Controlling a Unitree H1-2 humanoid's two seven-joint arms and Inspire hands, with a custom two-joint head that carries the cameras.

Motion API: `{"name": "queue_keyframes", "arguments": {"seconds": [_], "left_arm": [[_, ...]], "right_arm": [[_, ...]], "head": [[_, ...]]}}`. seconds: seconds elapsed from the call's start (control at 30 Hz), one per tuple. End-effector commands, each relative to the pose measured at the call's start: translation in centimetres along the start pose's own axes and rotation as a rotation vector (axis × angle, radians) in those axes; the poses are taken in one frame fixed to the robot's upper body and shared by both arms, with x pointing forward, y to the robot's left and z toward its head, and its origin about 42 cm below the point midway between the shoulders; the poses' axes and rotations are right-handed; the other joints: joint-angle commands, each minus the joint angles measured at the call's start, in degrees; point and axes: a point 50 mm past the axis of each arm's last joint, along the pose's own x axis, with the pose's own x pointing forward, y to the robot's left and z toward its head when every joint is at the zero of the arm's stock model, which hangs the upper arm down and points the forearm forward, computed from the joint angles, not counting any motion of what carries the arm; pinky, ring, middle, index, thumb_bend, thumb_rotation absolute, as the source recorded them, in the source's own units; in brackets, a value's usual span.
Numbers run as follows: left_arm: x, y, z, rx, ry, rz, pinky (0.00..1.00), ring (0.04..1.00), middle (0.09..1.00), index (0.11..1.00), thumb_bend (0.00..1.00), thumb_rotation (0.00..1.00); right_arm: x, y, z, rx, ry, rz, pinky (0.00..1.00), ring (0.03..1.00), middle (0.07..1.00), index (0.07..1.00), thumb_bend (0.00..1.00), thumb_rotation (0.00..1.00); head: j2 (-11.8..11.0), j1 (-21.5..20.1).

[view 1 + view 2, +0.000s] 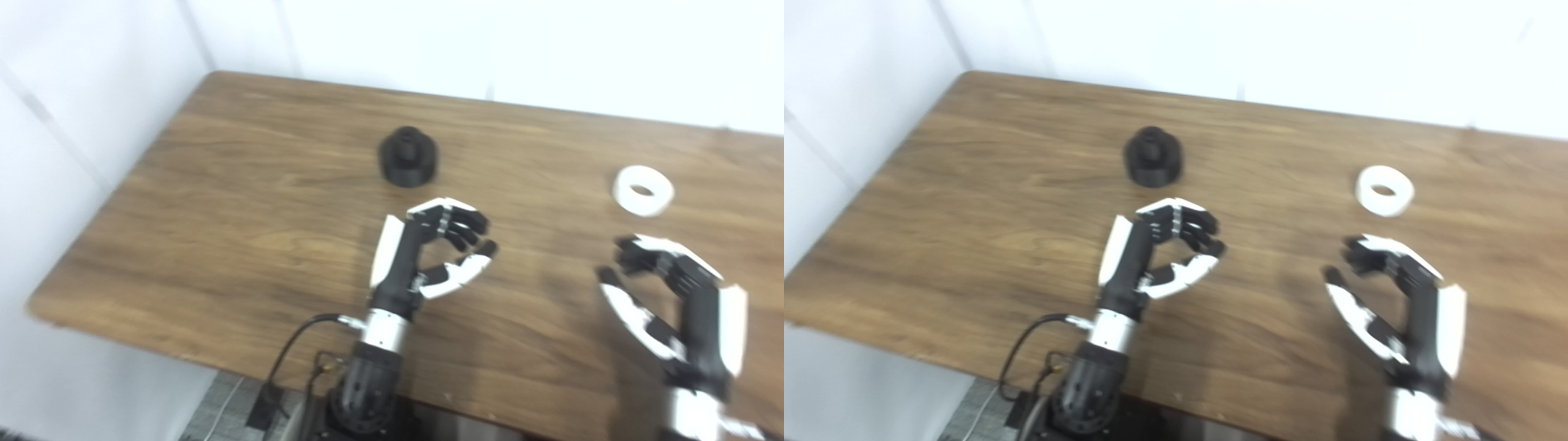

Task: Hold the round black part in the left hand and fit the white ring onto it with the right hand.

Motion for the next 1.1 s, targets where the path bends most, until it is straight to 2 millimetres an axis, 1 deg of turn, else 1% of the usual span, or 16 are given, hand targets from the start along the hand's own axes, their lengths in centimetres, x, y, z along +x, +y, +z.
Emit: {"name": "queue_keyframes", "arguments": {"seconds": [0.0, 0.1, 0.23, 0.4, 0.47, 0.6, 0.67, 0.7, 0.77, 0.87, 0.93, 1.07], "left_arm": [[-0.5, -1.3, 0.3, -0.026, -0.021, 0.010, 0.40, 0.477, 0.534, 0.490, 0.50, 0.07], [-0.4, -1.2, 0.3, -0.023, -0.026, 0.012, 0.40, 0.480, 0.532, 0.489, 0.50, 0.07], [-0.4, -1.1, 0.5, -0.013, -0.027, 0.012, 0.42, 0.501, 0.549, 0.490, 0.50, 0.07], [0.0, -0.7, 0.6, 0.036, -0.006, 0.027, 0.51, 0.589, 0.619, 0.494, 0.50, 0.07], [0.2, -0.4, 0.6, 0.054, 0.007, 0.032, 0.51, 0.604, 0.634, 0.495, 0.50, 0.07], [0.6, 0.3, 0.7, 0.102, 0.036, 0.038, 0.51, 0.644, 0.702, 0.497, 0.50, 0.07], [0.9, 0.8, 0.8, 0.142, 0.046, 0.036, 0.51, 0.659, 0.720, 0.498, 0.50, 0.07], [1.0, 0.9, 0.9, 0.157, 0.049, 0.035, 0.55, 0.690, 0.749, 0.644, 0.57, 0.17], [1.3, 1.3, 1.0, 0.175, 0.051, 0.033, 0.57, 0.713, 0.773, 0.730, 0.62, 0.23], [2.0, 2.0, 1.1, 0.207, 0.035, 0.037, 0.57, 0.734, 0.802, 0.789, 0.66, 0.24], [2.8, 2.7, 1.4, 0.243, 0.024, 0.040, 0.57, 0.741, 0.808, 0.800, 0.68, 0.25], [3.7, 3.4, 1.8, 0.270, 0.020, 0.046, 0.57, 0.754, 0.818, 0.809, 0.70, 0.25]], "right_arm": [[-1.3, 0.9, 0.5, 0.073, -0.014, -0.025, 0.46, 0.536, 0.609, 0.497, 0.50, 0.16], [-1.2, 0.8, 0.4, 0.078, -0.015, -0.022, 0.46, 0.534, 0.604, 0.497, 0.50, 0.16], [-1.3, 0.7, 0.4, 0.077, -0.013, -0.024, 0.46, 0.529, 0.602, 0.497, 0.50, 0.16], [-1.3, 0.6, 0.4, 0.089, -0.010, -0.019, 0.47, 0.533, 0.604, 0.497, 0.50, 0.16], [-1.3, 0.6, 0.4, 0.086, -0.010, -0.019, 0.47, 0.535, 0.605, 0.497, 0.50, 0.16], [-1.3, 0.6, 0.3, 0.076, -0.015, -0.018, 0.47, 0.533, 0.603, 0.497, 0.50, 0.15], [-1.3, 0.5, 0.4, 0.075, -0.016, -0.019, 0.46, 0.532, 0.603, 0.497, 0.50, 0.15], [-1.3, 0.5, 0.4, 0.075, -0.017, -0.020, 0.46, 0.531, 0.602, 0.497, 0.50, 0.15], [-1.3, 0.5, 0.4, 0.079, -0.016, -0.019, 0.46, 0.530, 0.601, 0.497, 0.50, 0.15], [-1.3, 0.6, 0.4, 0.085, -0.017, -0.018, 0.46, 0.525, 0.600, 0.497, 0.50, 0.15], [-1.3, 0.6, 0.5, 0.088, -0.017, -0.017, 0.46, 0.528, 0.600, 0.497, 0.50, 0.15], [-1.4, 0.5, 0.5, 0.087, -0.010, -0.018, 0.46, 0.529, 0.600, 0.497, 0.50, 0.15]], "head": [[0.0, -0.5], [0.1, -1.1], [-0.1, -0.7], [-0.2, -0.6], [-0.2, -0.5], [-0.2, -0.6], [-0.1, -0.8], [-0.1, -0.8], [0.0, -0.9], [0.0, -0.9], [0.0, -0.9], [0.1, -1.2]]}}
